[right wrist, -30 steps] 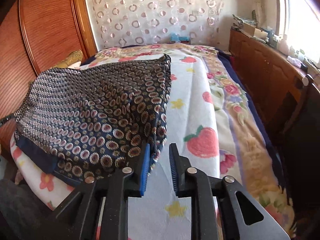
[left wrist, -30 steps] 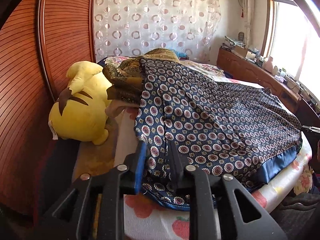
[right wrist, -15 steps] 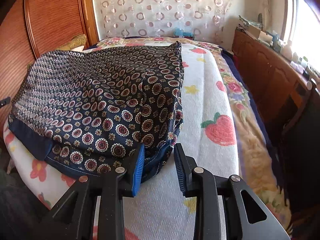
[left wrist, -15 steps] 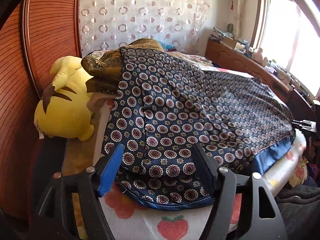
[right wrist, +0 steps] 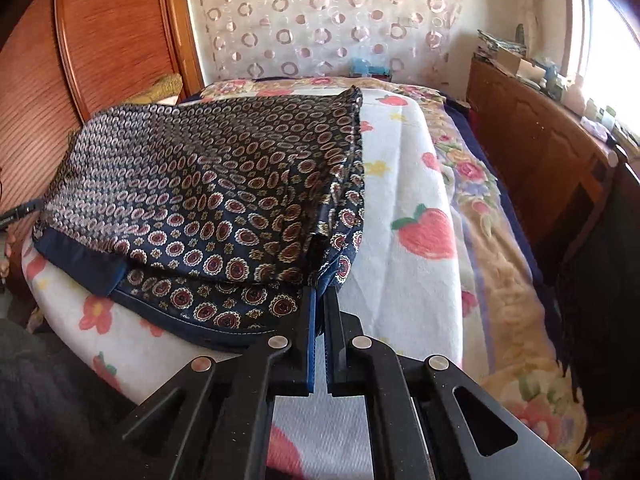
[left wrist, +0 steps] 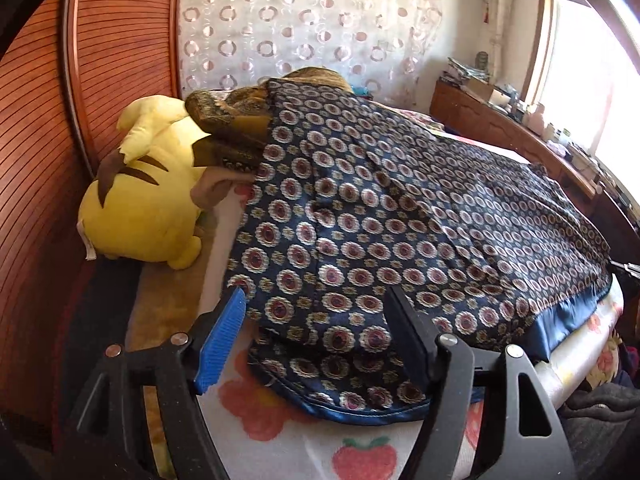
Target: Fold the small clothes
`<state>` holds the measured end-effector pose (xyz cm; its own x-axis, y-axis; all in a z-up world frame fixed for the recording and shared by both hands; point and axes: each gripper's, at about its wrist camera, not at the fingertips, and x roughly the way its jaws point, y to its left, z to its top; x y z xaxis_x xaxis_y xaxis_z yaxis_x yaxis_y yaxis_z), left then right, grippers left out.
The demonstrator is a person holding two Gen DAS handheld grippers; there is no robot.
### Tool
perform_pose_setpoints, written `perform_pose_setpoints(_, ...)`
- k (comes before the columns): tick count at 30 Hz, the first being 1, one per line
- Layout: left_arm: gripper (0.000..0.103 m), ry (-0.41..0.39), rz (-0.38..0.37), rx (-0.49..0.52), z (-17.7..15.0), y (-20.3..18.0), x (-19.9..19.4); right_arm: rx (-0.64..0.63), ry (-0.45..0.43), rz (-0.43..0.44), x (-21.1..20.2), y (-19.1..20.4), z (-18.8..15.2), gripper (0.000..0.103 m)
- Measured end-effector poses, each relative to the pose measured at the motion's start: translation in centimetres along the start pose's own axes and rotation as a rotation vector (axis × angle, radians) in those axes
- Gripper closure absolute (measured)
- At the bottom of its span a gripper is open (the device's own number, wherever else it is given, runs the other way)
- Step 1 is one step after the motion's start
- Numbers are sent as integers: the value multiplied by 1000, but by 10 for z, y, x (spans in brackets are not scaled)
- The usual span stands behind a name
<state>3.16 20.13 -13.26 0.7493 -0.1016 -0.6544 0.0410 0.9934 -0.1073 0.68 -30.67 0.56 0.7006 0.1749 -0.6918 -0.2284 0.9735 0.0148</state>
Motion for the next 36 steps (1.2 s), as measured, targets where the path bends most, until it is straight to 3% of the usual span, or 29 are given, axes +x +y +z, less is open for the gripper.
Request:
perform_pose_setpoints(16,31,23,52,-42,-6,16,4,-77,-97,-73,-12,27,12,92)
perform_pose_setpoints(23,31,41,49,-45,-15,13,5,-103,-166,-42,-6,58,35,61)
perform_pose_setpoints(32,31,50,43,-43,-23,9,7,-166,-81,73,53,109,35,59)
perform_pose_setpoints(36,31,51,38,-40,-24,7,7,-200,-42,83,81,127,38,59)
